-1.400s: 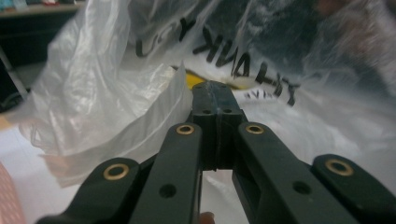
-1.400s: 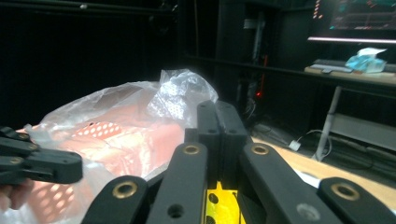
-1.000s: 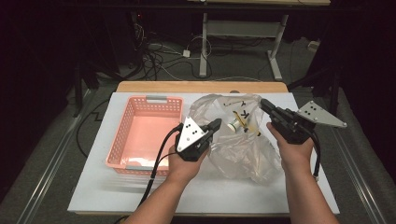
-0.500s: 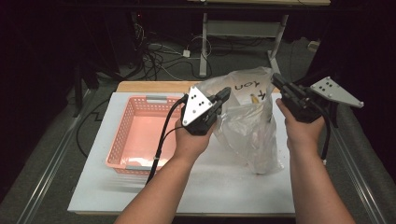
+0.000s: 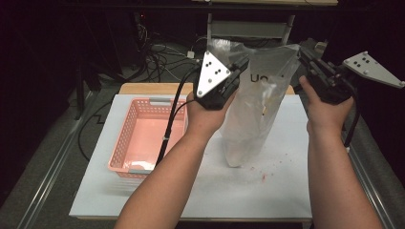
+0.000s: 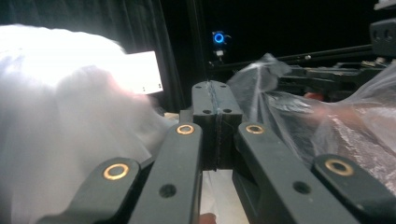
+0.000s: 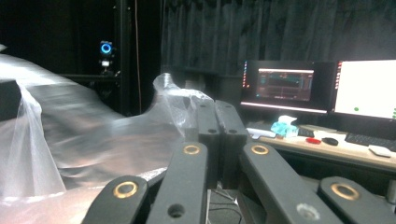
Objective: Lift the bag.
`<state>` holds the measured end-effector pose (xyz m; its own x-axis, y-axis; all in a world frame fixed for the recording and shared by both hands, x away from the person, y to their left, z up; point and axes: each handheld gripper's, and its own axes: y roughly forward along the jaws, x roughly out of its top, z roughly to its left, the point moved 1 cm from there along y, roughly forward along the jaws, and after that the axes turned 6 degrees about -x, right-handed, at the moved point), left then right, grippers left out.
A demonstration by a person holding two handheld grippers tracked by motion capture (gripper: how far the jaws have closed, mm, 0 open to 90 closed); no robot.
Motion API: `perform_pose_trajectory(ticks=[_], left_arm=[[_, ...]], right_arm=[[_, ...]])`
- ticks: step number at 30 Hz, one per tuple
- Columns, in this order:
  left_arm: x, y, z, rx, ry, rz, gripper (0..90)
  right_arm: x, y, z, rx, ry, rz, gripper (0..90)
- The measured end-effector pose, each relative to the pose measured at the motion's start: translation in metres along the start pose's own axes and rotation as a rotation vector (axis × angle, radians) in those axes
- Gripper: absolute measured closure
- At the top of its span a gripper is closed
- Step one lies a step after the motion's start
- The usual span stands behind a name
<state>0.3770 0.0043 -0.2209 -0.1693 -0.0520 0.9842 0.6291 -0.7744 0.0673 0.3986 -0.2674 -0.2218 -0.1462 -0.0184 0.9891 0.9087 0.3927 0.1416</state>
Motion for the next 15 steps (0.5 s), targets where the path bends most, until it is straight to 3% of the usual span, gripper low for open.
perform_pose_trajectory(ticks=[3, 7, 15], left_arm=[[0.003, 0.006, 0.003, 0.005, 0.011, 0.008, 88.7], [-0.011, 0.015, 0.005, 0.0, -0.001, 0.046, 88.7], [-0.048, 0.018, 0.012, -0.009, -0.073, 0.108, 88.5]], right_arm=[[0.004, 0.0, -0.004, -0.015, -0.005, -0.005, 90.0], [0.0, 0.001, -0.011, -0.029, -0.012, 0.007, 90.0], [-0.039, -0.003, -0.014, -0.022, -0.011, 0.086, 90.0]])
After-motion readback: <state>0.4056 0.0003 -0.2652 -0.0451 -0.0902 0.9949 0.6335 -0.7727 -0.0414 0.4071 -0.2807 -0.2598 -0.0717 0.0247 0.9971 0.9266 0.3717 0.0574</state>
